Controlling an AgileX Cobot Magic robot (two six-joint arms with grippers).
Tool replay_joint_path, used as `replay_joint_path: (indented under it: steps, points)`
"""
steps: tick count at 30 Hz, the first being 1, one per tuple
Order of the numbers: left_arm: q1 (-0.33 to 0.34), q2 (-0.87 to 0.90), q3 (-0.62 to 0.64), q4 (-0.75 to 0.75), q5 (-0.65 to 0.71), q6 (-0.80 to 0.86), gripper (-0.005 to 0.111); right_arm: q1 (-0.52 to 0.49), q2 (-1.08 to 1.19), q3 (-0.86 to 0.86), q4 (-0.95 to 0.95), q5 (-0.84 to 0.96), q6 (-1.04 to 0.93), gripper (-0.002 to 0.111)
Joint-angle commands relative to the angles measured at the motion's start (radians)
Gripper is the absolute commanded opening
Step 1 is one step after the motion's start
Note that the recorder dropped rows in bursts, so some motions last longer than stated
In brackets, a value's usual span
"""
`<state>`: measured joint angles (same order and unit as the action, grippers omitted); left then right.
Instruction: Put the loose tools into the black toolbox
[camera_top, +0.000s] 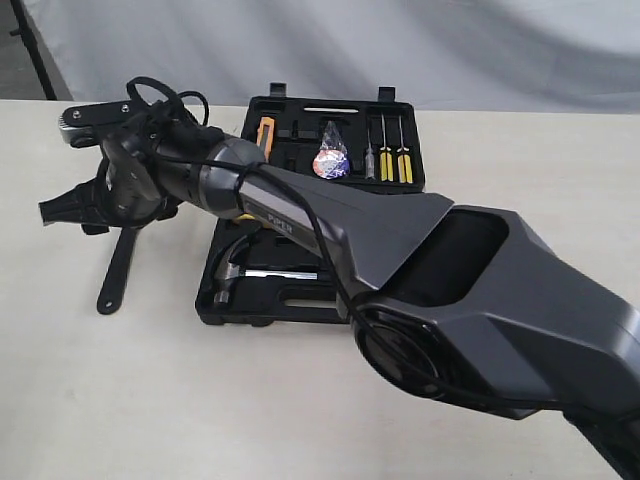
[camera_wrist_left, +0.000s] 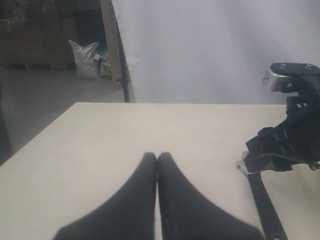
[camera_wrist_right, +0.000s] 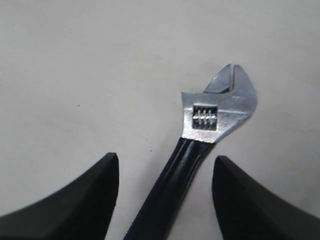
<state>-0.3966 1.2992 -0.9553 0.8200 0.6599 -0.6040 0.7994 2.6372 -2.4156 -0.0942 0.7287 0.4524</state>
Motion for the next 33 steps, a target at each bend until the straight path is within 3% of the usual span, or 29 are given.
replay_joint_path:
  steps: [1, 14, 20, 26, 28, 33]
  points:
    - [0.003, -0.008, 0.009, -0.014, -0.017, -0.01, 0.001, -0.006, 0.008, -0.003, 0.114, 0.048, -0.115, 0.054]
    - [0.003, -0.008, 0.009, -0.014, -0.017, -0.01, 0.001, -0.006, 0.01, -0.003, 0.124, 0.189, -0.495, 0.054]
    - [0.003, -0.008, 0.009, -0.014, -0.017, -0.01, 0.001, -0.004, 0.01, -0.003, 0.316, 0.125, -0.494, 0.054]
    - [0.003, -0.008, 0.009, -0.014, -0.017, -0.01, 0.001, 0.008, 0.014, -0.001, 0.376, 0.158, -0.706, 0.053]
    - [0.003, -0.008, 0.009, -0.014, -0.017, -0.01, 0.001, 0.006, 0.016, -0.001, 0.37, 0.183, -0.729, 0.047]
    - [0.003, -0.008, 0.009, -0.014, -0.017, -0.01, 0.001, -0.006, 0.03, -0.001, 0.362, 0.229, -0.741, 0.014]
